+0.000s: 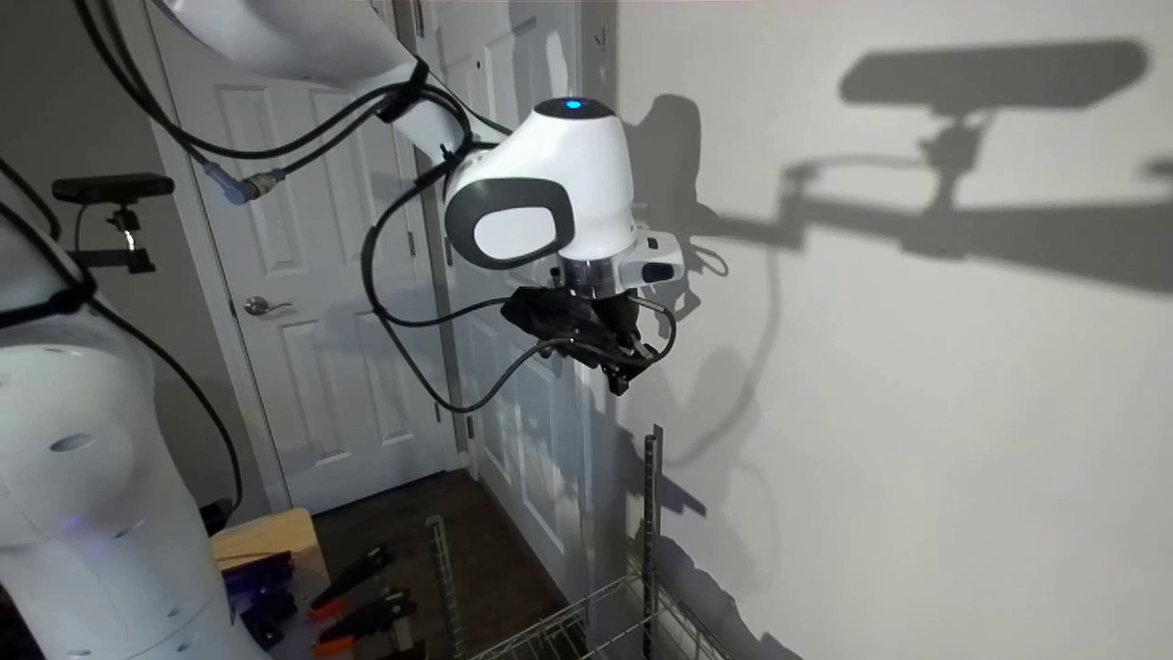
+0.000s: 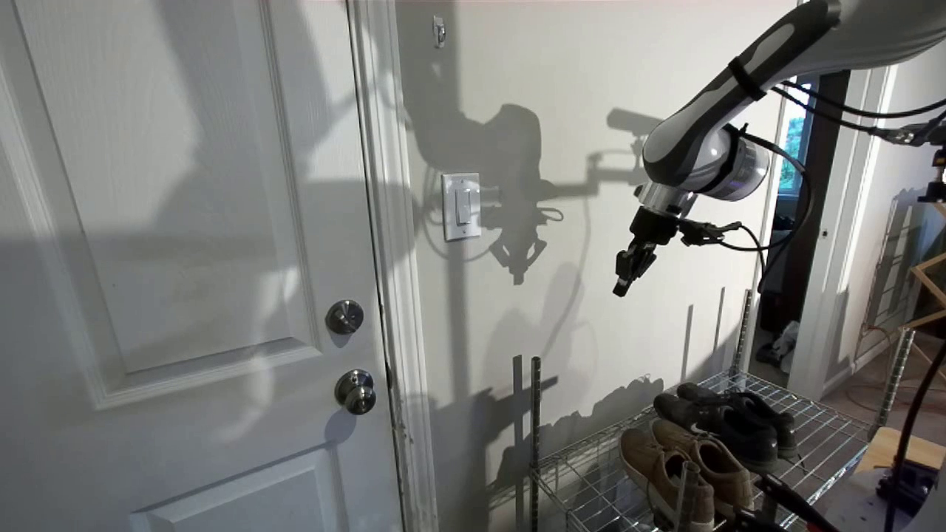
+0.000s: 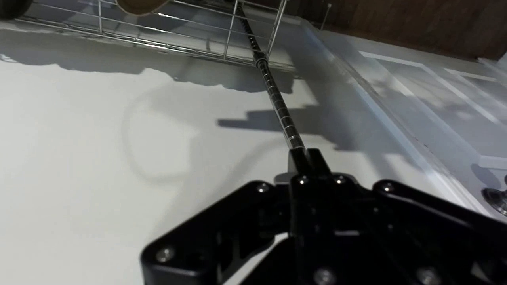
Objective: Turn off the light switch.
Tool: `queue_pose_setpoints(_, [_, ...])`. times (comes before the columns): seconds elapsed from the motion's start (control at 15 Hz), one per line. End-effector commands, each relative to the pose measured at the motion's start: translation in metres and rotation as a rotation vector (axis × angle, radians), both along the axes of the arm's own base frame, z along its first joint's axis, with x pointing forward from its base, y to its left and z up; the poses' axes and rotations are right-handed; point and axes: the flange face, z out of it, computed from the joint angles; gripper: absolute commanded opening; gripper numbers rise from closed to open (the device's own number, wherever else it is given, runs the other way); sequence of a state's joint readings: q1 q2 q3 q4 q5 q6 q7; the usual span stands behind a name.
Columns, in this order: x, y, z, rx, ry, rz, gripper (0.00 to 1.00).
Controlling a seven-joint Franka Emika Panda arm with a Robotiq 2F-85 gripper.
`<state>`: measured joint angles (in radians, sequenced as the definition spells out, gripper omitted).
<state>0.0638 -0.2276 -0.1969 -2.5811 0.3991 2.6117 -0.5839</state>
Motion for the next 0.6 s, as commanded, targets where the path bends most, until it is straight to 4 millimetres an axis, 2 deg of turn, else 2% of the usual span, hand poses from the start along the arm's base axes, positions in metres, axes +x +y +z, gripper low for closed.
queue_pose_setpoints(0.0, [-0.004,0.01,-0.006,0.022,-0.059,0.057,0.06])
queue_pose_setpoints(0.27, [-0.006,0.025,-0.011,-0.025,-0.12,0.146,0.06])
queue_pose_setpoints(0.53, [-0.015,0.052,-0.033,-0.14,-0.162,0.256,0.06])
